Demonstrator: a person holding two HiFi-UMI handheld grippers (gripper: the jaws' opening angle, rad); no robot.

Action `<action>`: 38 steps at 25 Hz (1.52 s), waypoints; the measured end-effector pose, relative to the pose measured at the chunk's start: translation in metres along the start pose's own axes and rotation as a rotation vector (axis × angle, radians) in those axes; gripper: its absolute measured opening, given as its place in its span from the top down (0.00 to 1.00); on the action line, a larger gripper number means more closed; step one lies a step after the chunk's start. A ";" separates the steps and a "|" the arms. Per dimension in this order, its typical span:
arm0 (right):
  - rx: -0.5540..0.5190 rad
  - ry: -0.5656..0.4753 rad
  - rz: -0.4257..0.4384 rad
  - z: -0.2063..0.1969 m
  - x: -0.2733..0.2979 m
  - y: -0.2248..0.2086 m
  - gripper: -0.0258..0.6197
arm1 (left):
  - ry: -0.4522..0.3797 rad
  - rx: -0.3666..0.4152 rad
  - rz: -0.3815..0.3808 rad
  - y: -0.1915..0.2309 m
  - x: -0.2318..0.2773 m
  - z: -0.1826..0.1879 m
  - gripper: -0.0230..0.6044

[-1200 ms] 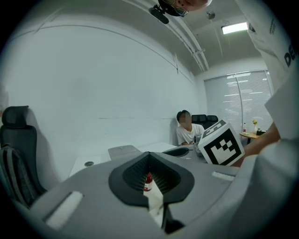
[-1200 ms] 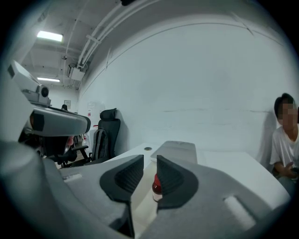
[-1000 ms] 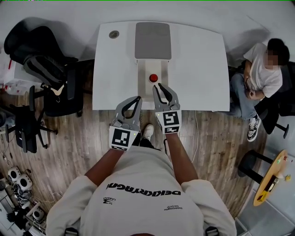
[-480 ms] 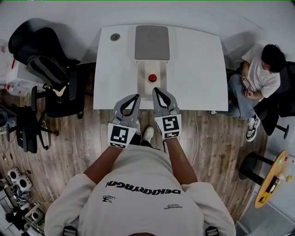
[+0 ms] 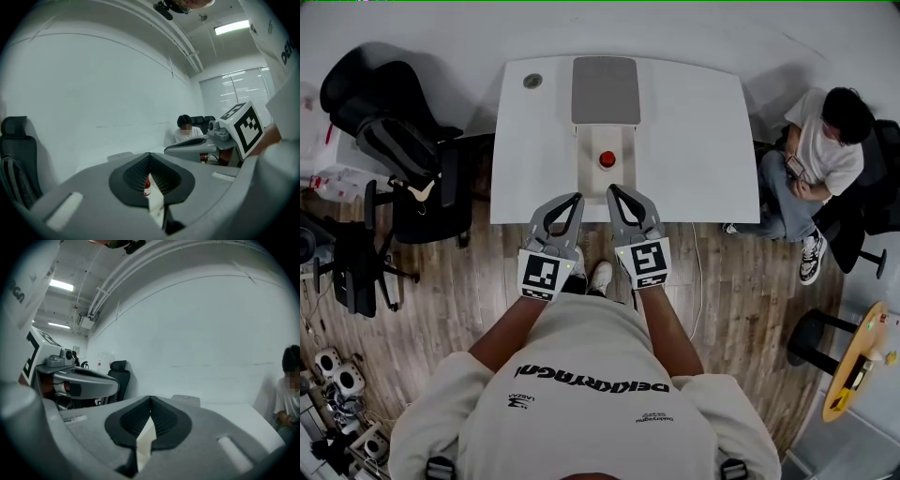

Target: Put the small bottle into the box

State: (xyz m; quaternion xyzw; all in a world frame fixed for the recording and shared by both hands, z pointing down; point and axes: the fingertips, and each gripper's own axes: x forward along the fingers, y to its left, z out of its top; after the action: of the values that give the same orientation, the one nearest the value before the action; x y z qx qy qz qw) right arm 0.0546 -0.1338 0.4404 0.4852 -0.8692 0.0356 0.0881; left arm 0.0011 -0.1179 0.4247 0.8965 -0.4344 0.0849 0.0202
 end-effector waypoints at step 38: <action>0.063 -0.062 0.033 0.007 -0.034 0.013 0.97 | 0.001 -0.100 -0.116 -0.011 -0.006 -0.011 0.95</action>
State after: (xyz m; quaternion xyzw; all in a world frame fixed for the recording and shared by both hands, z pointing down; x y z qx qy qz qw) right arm 0.0603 -0.0990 0.4278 0.4741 -0.8779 0.0494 0.0452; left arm 0.0044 -0.1051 0.4344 0.9179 -0.3855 0.0622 0.0701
